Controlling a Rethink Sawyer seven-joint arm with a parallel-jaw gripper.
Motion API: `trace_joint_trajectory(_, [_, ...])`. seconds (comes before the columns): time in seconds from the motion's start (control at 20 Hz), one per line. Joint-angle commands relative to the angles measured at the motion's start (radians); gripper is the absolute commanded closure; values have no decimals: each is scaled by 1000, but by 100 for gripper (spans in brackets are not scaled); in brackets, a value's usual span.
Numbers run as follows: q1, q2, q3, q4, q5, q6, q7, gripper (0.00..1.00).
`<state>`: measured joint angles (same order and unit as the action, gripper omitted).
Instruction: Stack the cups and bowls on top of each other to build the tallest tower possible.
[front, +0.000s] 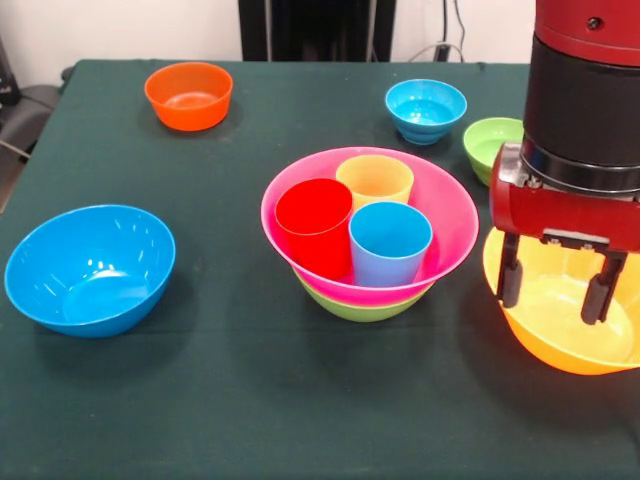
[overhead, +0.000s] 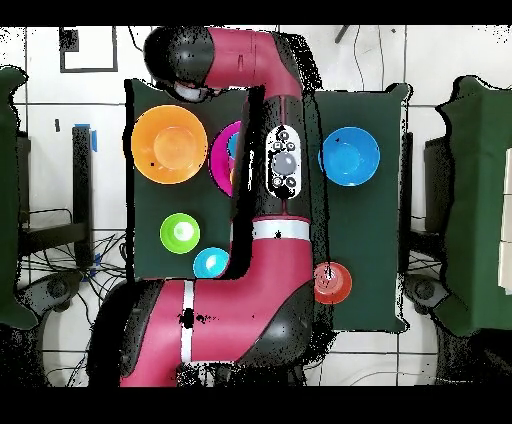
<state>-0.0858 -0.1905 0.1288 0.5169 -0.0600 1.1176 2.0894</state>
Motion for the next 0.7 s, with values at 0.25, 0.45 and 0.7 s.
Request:
trace_joint_trajectory(0.25, [27, 10, -15, 130, -19, -63, 135, 0])
trace_joint_trajectory(0.45, [26, 19, -8, 139, -5, -57, 104, 0])
trace_joint_trajectory(0.7, [26, 30, 0, 139, 3, -47, 57, 0])
